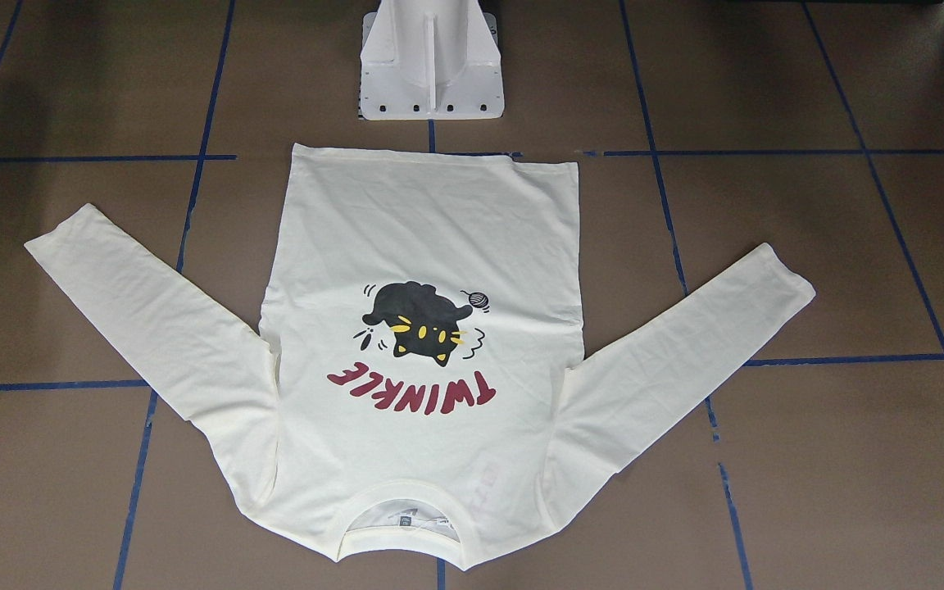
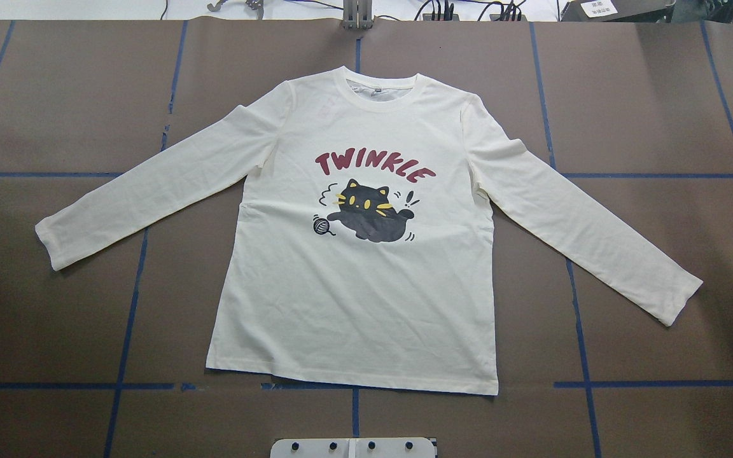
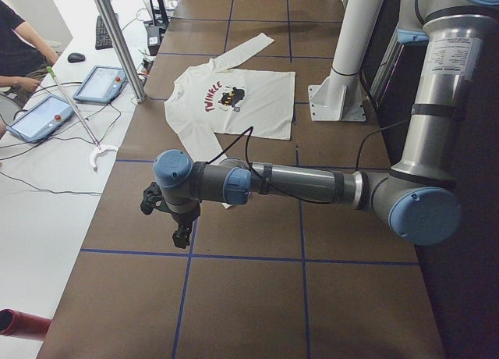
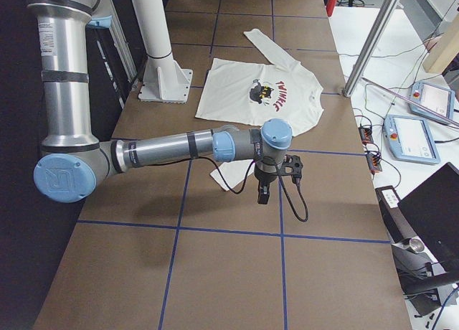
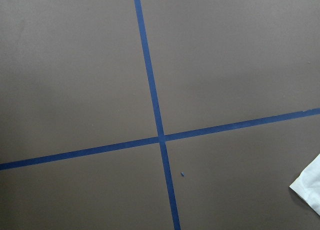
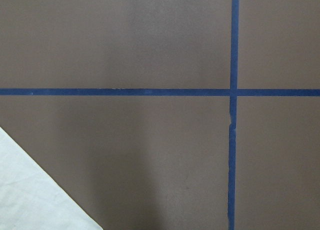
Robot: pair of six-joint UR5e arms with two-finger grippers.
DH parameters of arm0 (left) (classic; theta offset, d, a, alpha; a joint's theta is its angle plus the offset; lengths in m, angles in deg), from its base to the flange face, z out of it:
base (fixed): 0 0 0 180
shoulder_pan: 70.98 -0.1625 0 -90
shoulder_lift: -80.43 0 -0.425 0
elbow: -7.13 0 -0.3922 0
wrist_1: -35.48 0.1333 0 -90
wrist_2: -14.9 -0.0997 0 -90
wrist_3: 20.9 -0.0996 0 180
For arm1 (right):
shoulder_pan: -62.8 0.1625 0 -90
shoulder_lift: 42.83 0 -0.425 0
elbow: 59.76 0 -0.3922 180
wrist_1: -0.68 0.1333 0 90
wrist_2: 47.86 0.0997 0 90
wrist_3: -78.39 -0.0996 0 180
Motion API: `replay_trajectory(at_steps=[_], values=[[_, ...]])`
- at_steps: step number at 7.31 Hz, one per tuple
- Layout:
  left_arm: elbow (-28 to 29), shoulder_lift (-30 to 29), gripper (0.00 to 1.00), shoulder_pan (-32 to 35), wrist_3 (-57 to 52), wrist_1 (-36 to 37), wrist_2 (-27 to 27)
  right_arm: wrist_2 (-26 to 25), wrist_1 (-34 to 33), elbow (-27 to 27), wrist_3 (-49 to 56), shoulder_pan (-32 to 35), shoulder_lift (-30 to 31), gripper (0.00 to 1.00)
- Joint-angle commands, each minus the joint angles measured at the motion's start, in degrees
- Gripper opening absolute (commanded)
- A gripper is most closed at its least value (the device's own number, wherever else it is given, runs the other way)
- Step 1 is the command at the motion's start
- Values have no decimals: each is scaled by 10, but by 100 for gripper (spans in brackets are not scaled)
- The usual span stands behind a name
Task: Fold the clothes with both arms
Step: 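Move the right gripper toward the sleeve nearest it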
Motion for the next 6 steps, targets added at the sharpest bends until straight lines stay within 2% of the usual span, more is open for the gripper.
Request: replay_trajectory(at_steps=[1,4,5,6], values=[[-2,-1,100,0,-1,-1,2,0,40,-4,-2,0,17,100],[-18,5,100,0,1,-7,1,6,161,-5,-69,-9,56,100],[-19,5,100,0,0,-7,2,6,195,-6,-136,-48,59,100],[-23,5,100,0,-3,-11,3,-3,252,-4,-245,-111,61,100]])
